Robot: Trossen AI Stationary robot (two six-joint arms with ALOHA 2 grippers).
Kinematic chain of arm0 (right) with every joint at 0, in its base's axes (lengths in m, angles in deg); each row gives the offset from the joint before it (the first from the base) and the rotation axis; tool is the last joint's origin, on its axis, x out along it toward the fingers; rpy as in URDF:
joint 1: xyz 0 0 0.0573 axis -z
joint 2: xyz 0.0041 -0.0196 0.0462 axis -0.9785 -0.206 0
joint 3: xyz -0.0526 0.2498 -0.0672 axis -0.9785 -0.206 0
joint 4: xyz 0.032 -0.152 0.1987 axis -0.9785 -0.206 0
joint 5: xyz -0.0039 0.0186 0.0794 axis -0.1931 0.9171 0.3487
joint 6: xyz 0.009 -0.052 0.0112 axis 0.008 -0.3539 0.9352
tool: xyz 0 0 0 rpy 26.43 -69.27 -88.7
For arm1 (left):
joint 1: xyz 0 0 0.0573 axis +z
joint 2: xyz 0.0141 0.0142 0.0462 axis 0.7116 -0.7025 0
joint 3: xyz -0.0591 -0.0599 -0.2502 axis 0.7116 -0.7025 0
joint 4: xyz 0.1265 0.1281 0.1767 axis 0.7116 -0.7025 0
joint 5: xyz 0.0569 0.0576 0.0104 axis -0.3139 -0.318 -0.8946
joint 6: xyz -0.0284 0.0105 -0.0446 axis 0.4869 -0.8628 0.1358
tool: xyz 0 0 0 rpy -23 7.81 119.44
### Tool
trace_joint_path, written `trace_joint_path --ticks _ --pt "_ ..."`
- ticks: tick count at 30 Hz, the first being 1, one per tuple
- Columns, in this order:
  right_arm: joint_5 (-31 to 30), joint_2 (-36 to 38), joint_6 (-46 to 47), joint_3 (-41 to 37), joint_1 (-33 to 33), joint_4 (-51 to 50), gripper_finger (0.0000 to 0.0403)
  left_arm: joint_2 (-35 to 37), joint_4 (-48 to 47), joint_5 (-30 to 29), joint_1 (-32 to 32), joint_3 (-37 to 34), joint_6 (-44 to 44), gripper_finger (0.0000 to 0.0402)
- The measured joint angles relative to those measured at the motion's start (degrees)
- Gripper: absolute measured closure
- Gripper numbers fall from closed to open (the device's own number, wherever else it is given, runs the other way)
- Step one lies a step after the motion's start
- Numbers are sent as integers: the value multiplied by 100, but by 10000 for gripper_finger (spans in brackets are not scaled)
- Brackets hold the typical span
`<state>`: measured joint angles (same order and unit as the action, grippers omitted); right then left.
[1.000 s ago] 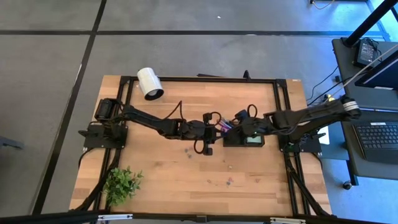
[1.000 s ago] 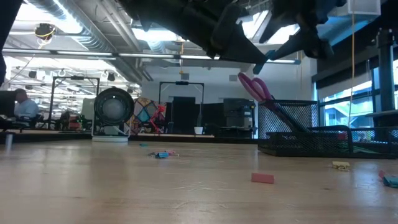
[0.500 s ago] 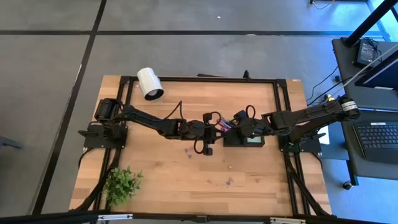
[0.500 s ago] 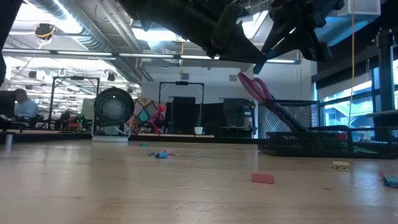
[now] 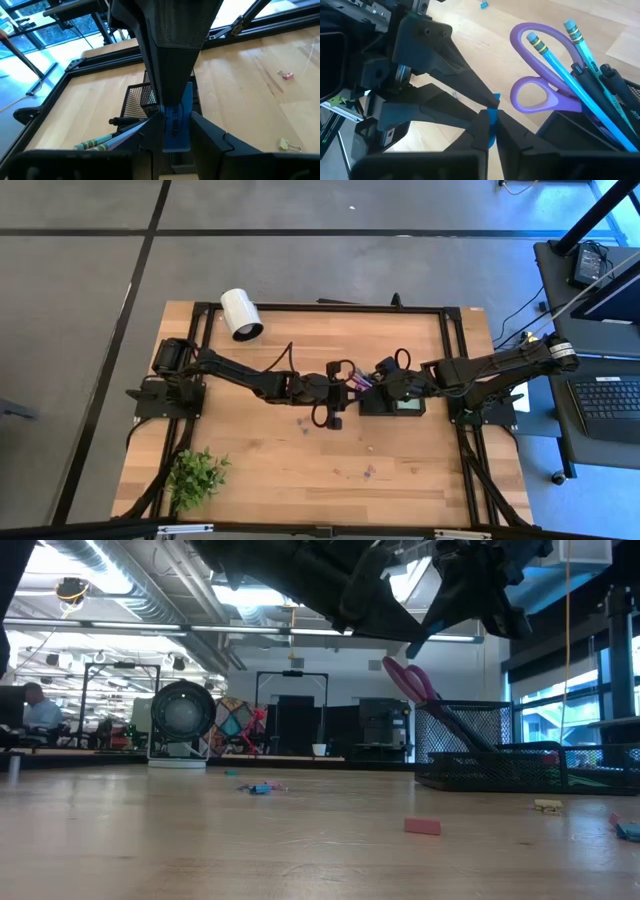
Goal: Pick and place office supplies into organizer
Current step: Put the blue eraser into the black desk organizer
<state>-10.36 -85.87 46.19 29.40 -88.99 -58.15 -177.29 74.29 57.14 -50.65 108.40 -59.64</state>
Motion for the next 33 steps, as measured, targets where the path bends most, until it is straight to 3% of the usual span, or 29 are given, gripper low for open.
trace_joint_path --ticks 12,33 --pt "43 94 -151 0 -2 -523 386 312 -279 -48 -142 9 147 236" --pt "60 115 -167 -164 -4 -1563 385 1443 -1643 -485 -125 9 1028 231"
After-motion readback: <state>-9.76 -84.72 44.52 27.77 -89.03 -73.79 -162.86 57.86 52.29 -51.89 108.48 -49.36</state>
